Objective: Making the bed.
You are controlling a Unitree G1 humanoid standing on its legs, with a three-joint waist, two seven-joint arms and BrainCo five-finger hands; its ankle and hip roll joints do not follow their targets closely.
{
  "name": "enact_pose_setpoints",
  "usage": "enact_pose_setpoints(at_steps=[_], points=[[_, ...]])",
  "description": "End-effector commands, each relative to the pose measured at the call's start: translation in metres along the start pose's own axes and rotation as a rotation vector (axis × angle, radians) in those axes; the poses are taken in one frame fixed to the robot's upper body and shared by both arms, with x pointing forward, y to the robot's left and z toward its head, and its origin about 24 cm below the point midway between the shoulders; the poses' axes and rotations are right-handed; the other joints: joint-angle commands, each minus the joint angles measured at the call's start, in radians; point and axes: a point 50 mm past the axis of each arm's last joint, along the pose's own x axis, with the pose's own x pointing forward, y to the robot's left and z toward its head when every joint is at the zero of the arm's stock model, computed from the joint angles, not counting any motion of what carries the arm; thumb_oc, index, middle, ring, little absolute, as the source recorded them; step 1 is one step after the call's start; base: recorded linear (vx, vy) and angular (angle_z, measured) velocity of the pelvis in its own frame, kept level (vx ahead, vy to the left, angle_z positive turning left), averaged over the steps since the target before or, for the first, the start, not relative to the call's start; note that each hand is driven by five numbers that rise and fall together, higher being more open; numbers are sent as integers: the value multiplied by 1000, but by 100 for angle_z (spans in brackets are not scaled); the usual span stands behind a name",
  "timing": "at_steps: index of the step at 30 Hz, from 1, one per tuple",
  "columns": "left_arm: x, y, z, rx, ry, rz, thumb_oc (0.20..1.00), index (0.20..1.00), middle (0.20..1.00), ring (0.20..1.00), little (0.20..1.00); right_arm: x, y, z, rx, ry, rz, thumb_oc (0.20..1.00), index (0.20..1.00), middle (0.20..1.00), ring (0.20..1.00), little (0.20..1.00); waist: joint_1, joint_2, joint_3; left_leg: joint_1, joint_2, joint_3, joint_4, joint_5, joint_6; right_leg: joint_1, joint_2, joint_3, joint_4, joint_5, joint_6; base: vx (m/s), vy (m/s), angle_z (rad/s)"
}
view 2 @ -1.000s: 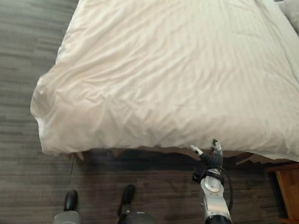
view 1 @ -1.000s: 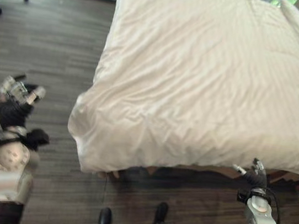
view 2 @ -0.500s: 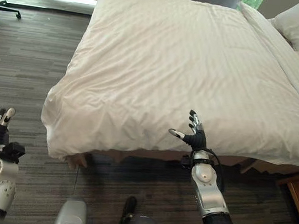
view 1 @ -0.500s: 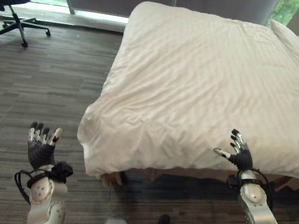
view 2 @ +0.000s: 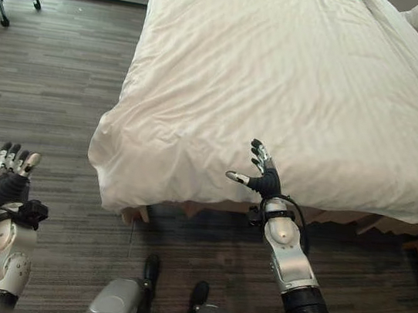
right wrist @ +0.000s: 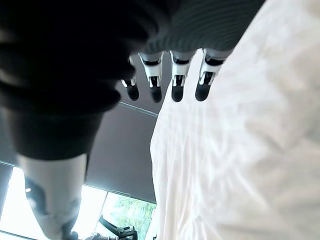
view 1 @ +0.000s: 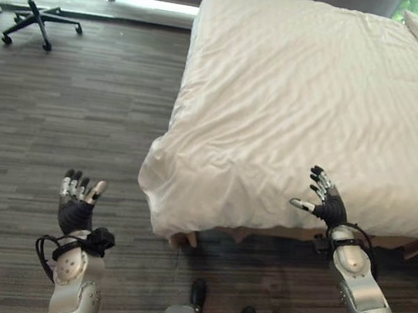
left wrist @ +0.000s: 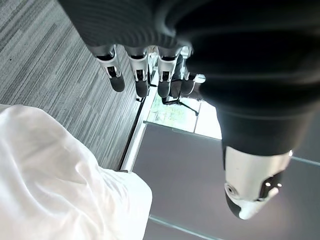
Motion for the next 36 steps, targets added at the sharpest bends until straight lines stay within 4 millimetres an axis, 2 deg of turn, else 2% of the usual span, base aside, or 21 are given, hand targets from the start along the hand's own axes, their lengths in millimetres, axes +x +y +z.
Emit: enact_pose_setpoints(at_steps=[1, 2, 6, 9, 10, 11, 14, 16, 17, 18, 22, 23, 24, 25, 26, 28, 29, 31, 34, 35, 36], points=[[8, 3, 36, 132, -144, -73, 1000, 1000, 1000, 1000, 1000, 7, 9, 19, 37, -107, 1, 1000, 1000, 1000, 1000, 1000, -5, -1, -21, 121, 47, -80, -198, 112, 37, 91, 19, 9, 155, 8, 95, 187, 219, -5], [10, -2, 44, 179, -177, -105, 1000, 1000, 1000, 1000, 1000, 11, 16, 24, 55, -126, 16, 1000, 1000, 1000, 1000, 1000, -19, 14, -2, 164, 50, -91, -213, 96, 54, 33, 4, 11, 302, 85, 101, 183, 216, -12], [17, -12, 51, 207, -205, -133, 1000, 1000, 1000, 1000, 1000, 19, 25, 34, 103, -160, 32, 1000, 1000, 1000, 1000, 1000, -27, 32, 17, 200, 68, -104, -225, 80, 60, -52, 1, 3, 388, 97, 87, 159, 122, 23], [25, -25, 54, 261, -210, -195, 1000, 1000, 1000, 1000, 1000, 28, 31, 42, 151, -175, 45, 1000, 1000, 1000, 1000, 1000, -38, 39, 23, 210, 69, -126, -220, 69, 53, -76, 33, 8, 258, 49, 68, 166, 0, 32], [30, -32, 58, 268, -222, -221, 1000, 1000, 1000, 1000, 1000, 30, 32, 44, 164, -180, 54, 1000, 1000, 1000, 1000, 1000, -45, 36, 27, 219, 65, -138, -219, 60, 49, -77, 48, 23, 171, 28, 64, 227, -69, 12], [35, -41, 63, 277, -241, -252, 1000, 1000, 1000, 1000, 1000, 32, 32, 45, 175, -181, 49, 1000, 1000, 1000, 1000, 1000, -56, 33, 30, 226, 61, -154, -221, 52, 44, -82, 69, 55, 69, 33, 66, 216, -89, 16], [44, -65, 75, 293, -299, -327, 1000, 1000, 1000, 1000, 1000, 39, 37, 46, 233, -166, 43, 1000, 1000, 1000, 1000, 1000, -65, 25, 32, 234, 58, -195, -220, 36, 32, -102, 77, 148, -90, 108, 97, 200, -119, 62], [47, -76, 77, 278, -310, -352, 1000, 1000, 1000, 1000, 1000, 45, 40, 49, 266, -169, 35, 1000, 1000, 1000, 1000, 1000, -62, 19, 35, 236, 68, -207, -218, 24, 24, -110, 64, 140, -137, 146, 112, 184, -200, 63], [47, -83, 71, 244, -280, -377, 1000, 1000, 1000, 1000, 1000, 45, 43, 42, 311, -131, 26, 1000, 1000, 1000, 1000, 1000, -59, -3, 25, 239, 57, -207, -217, 7, 23, -85, 46, 133, -183, 167, 112, 157, -166, 39], [47, -83, 71, 244, -280, -378, 1000, 1000, 1000, 1000, 1000, 45, 43, 42, 311, -131, 26, 1000, 1000, 1000, 1000, 1000, -59, -3, 25, 240, 56, -208, -216, 7, 23, -82, 45, 132, -186, 168, 112, 205, -141, 31], [36, -88, 48, 120, -168, -412, 1000, 1000, 1000, 1000, 1000, 40, 49, 29, 371, -66, 36, 1000, 1000, 1000, 1000, 1000, -83, 2, -5, 264, 74, -196, -223, -2, 11, -53, 43, 134, -210, 196, 117, 213, -126, 17], [33, -92, 41, 76, -126, -427, 906, 906, 906, 906, 906, 39, 49, 25, 405, -47, 38, 906, 906, 906, 906, 906, -95, 10, -15, 261, 86, -187, -225, 0, 4, -41, 48, 131, -227, 192, 113, 135, -110, -5], [33, -91, 41, 76, -125, -427, 536, 536, 536, 536, 536, 38, 49, 25, 404, -47, 38, 642, 642, 642, 642, 642, -95, 11, -15, 261, 86, -187, -225, -1, 4, -41, 48, 131, -227, 192, 113, 107, -97, -6], [30, -93, 35, 32, -91, -440, 200, 200, 200, 200, 200, 38, 50, 24, 429, -36, 45, 200, 200, 200, 200, 200, -100, 15, -21, 259, 93, -180, -225, -1, 0, -38, 51, 132, -232, 189, 111, 90, -92, -2], [27, -100, 22, -113, -1, -469, 200, 200, 200, 200, 200, 37, 53, 22, 478, -24, 64, 200, 200, 200, 200, 200, -114, 21, -30, 258, 107, -168, -225, 1, -10, -33, 58, 135, -235, 182, 105, 112, -117, -5], [26, -107, 17, -182, 34, -481, 200, 200, 200, 200, 200, 38, 56, 21, 503, -18, 72, 200, 200, 200, 200, 200, -122, 24, -32, 257, 111, -164, -225, 1, -13, -32, 60, 138, -235, 179, 102, 69, -78, 2], [24, -123, 11, -350, 94, -515, 200, 200, 200, 200, 200, 40, 60, 23, 569, -19, 90, 200, 200, 200, 200, 200, -135, 30, -34, 254, 121, -159, -225, 4, -22, -31, 68, 143, -236, 170, 95, 57, -74, -6], [23, -131, 10, -419, 109, -526, 200, 200, 200, 200, 200, 40, 62, 23, 603, -16, 91, 200, 200, 200, 200, 200, -139, 32, -36, 251, 127, -159, -225, 4, -25, -30, 72, 144, -237, 165, 92, 51, -70, -36], [19, -159, 11, -625, 140, -561, 200, 200, 200, 200, 200, 42, 70, 26, 722, -23, 103, 200, 200, 200, 200, 200, -153, 38, -35, 240, 141, -155, -225, 9, -40, -32, 83, 144, -238, 154, 85, 39, -95, -43], [15, -178, 14, -737, 154, -589, 200, 200, 200, 200, 200, 43, 77, 26, 808, -22, 114, 200, 200, 200, 200, 200, -159, 39, -31, 230, 152, -150, -225, 15, -49, -38, 89, 142, -239, 148, 81, 30, -115, -20], [15, -178, 15, -738, 154, -590, 200, 200, 200, 200, 200, 43, 77, 26, 808, -22, 114, 200, 200, 200, 200, 200, -159, 40, -31, 230, 153, -150, -225, 15, -49, -38, 89, 142, -239, 148, 80, 15, -108, -18]])
